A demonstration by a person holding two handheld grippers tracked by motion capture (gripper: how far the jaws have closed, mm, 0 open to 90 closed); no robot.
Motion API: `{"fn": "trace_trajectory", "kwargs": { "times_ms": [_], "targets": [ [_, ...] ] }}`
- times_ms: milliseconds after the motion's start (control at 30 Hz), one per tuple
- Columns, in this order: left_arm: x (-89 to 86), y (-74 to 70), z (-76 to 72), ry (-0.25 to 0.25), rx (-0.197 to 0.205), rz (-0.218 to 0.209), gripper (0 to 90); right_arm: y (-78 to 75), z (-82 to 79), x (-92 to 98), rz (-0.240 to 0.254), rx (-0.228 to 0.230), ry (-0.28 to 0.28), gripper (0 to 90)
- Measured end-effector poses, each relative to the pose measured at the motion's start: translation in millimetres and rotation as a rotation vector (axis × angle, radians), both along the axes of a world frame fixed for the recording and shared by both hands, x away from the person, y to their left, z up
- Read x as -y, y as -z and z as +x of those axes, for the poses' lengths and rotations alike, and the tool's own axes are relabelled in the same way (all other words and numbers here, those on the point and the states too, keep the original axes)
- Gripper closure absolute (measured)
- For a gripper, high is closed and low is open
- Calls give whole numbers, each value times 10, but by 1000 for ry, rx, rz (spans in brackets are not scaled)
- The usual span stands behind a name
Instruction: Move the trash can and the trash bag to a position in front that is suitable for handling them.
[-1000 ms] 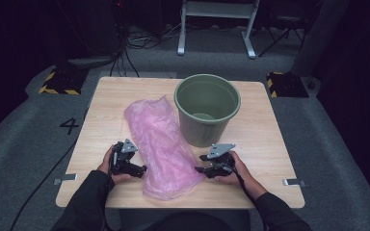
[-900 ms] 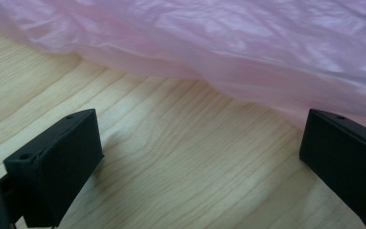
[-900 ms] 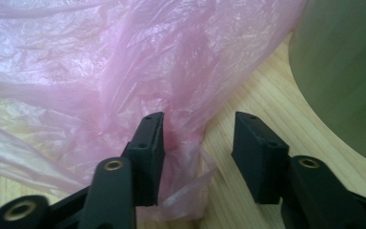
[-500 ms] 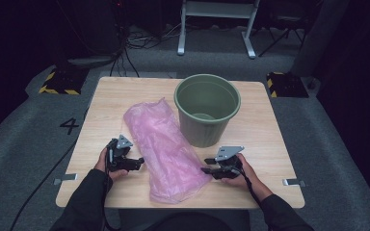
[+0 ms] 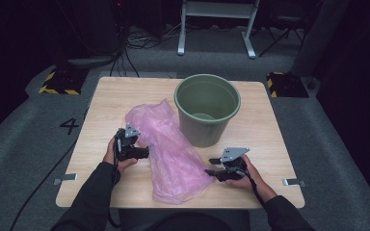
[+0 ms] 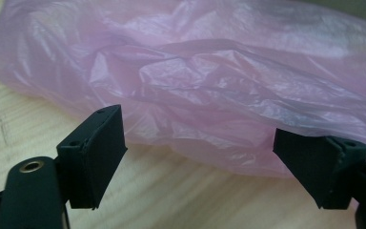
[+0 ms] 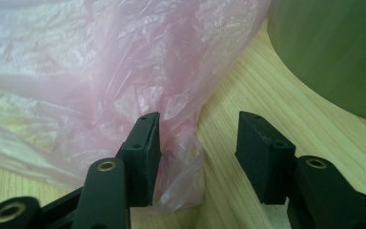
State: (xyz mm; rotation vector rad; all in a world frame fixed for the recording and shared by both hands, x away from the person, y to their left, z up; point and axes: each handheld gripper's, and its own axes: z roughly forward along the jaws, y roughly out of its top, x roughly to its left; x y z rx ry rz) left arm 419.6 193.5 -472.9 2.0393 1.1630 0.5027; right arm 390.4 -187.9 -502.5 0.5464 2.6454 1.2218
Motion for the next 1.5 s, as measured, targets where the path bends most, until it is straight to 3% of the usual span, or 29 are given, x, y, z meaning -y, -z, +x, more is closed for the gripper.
{"fn": "trace_trajectory", "kwargs": {
  "times_ms": [67, 133, 167, 300, 433, 500, 600, 667, 733, 767, 867, 1000, 1200, 1233, 1267, 1300, 1400, 1500],
  "targets": [
    [23, -1, 42, -20, 20, -9, 184, 0, -5, 11, 3, -1, -1, 513],
    [40, 3, 71, -14, 8, -10, 185, 0, -8, 24, 0, 2, -1, 513],
    [82, 18, 116, -11, 5, 35, 178, 0, -10, 32, 1, 2, -1, 513],
    [76, -35, 93, 14, -3, 58, 167, 0, -18, 67, -1, 3, 1, 513],
    [-71, -140, -18, 32, 33, 29, 167, 0, -21, 104, 0, 3, 5, 511],
    [-101, -141, -21, 29, 27, 12, 170, -1, -23, 111, 0, 1, 6, 511],
    [-90, -167, -7, 49, 30, 15, 172, -1, -28, 125, -1, 1, 8, 511],
    [-85, -218, -27, 66, 55, -5, 172, -1, -35, 138, 1, -2, 10, 510],
    [-78, -246, -41, 65, 69, -2, 169, -1, -34, 145, 0, -1, 10, 511],
    [-83, -284, -42, 63, 75, -26, 173, -1, -32, 152, 1, -1, 9, 510],
    [-80, -321, -31, 61, 83, -19, 176, -1, -31, 152, 1, -2, 9, 509],
    [-113, -377, 14, 23, 99, -18, 178, -1, -32, 156, 0, 0, 11, 509],
    [-315, -391, 92, -49, 103, 31, 178, -1, -30, 155, 0, -2, 12, 502],
    [-388, -380, 93, -57, 96, -26, 182, -1, -31, 155, 0, -2, 13, 501],
    [-388, -380, 93, -57, 96, -26, 182, -1, -31, 155, 0, -2, 13, 501],
    [-418, -378, 92, -60, 91, -59, 184, -1, -32, 154, 2, -4, 14, 501],
    [-377, -371, 90, -45, 90, -70, 188, -1, -32, 154, 2, -4, 13, 500],
    [-203, -307, 108, -27, 70, -56, 196, -1, -32, 154, 2, -4, 14, 498]
  ]
}}
